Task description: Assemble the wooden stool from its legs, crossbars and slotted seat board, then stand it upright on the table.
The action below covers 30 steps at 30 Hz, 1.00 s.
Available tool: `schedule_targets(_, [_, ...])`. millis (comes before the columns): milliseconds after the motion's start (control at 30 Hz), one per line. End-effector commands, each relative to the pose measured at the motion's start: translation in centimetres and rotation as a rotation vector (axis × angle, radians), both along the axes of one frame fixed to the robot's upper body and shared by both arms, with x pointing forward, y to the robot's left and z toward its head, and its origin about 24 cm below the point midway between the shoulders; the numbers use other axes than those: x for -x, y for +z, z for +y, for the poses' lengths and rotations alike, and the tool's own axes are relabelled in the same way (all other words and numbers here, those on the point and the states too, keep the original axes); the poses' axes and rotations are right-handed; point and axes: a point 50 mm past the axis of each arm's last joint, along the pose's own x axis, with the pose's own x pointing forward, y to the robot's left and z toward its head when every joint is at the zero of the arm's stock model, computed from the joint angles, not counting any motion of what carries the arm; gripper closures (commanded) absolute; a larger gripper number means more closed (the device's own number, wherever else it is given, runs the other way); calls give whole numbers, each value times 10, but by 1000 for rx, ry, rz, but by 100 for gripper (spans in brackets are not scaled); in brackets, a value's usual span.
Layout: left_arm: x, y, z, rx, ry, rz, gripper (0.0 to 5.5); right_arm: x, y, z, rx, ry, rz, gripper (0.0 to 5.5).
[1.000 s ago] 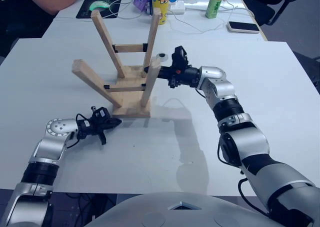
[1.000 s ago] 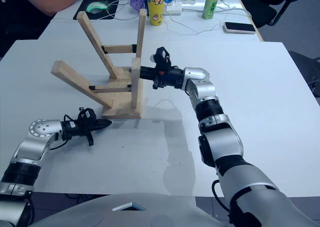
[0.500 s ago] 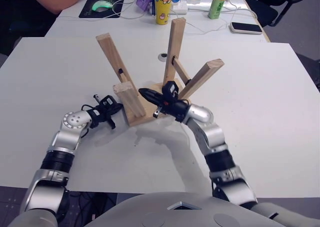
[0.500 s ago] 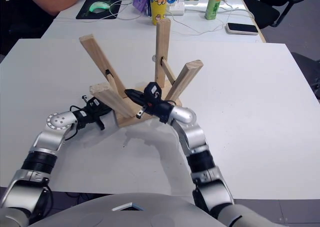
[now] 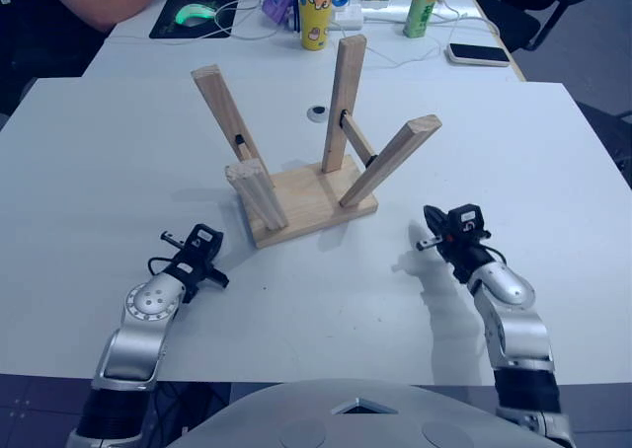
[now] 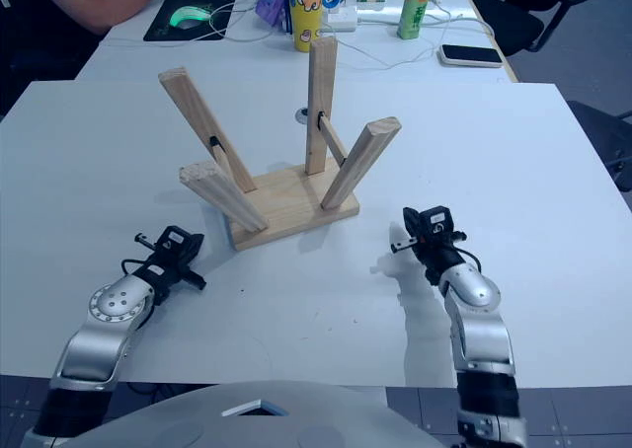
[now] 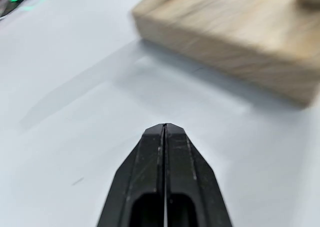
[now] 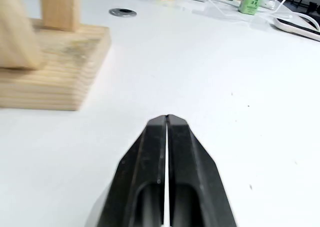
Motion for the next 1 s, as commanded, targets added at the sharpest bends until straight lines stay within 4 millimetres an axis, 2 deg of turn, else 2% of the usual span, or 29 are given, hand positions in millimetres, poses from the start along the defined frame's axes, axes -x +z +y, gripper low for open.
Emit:
schedule_targets(33, [3,-16,-15,31,-64,158,548,-26,-10,23,-6,100,17,550])
schedule_targets(100, [-4,-17,-18,28,-84,165,548,-33,-18,35,-19,168,55,550])
schedule_targets(167, [-14,-20,-20,27,-99,174,548,-32,-26,51,-19,295,109,550])
schedule_targets(267, [-29,-22,-19,63,-114,185,548,-18,-33,65,-47,454,185,550])
schedule_targets(367, [-41,-23,-24,80,-156,183,548,0,-34,64,-86,496,226,550])
schedule_targets(433, [-38,-24,-33,114,-183,191,548,14,-33,61,-109,485,246,550])
schedule_targets(533, [-23,-29,-36,151,-160,208,548,15,-31,55,-44,395,222,550])
schedule_targets(667, [-18,-33,-19,82,-68,170,548,12,-25,48,-2,259,174,550])
schedule_targets(800, [-12,-34,-11,25,-9,139,548,22,-27,38,34,191,193,550])
schedule_targets(900, [-7,-39,-10,15,10,157,548,29,-29,39,25,183,224,550])
schedule_targets(1000, [-8,-39,-16,30,-16,153,548,32,-26,50,-6,219,230,550])
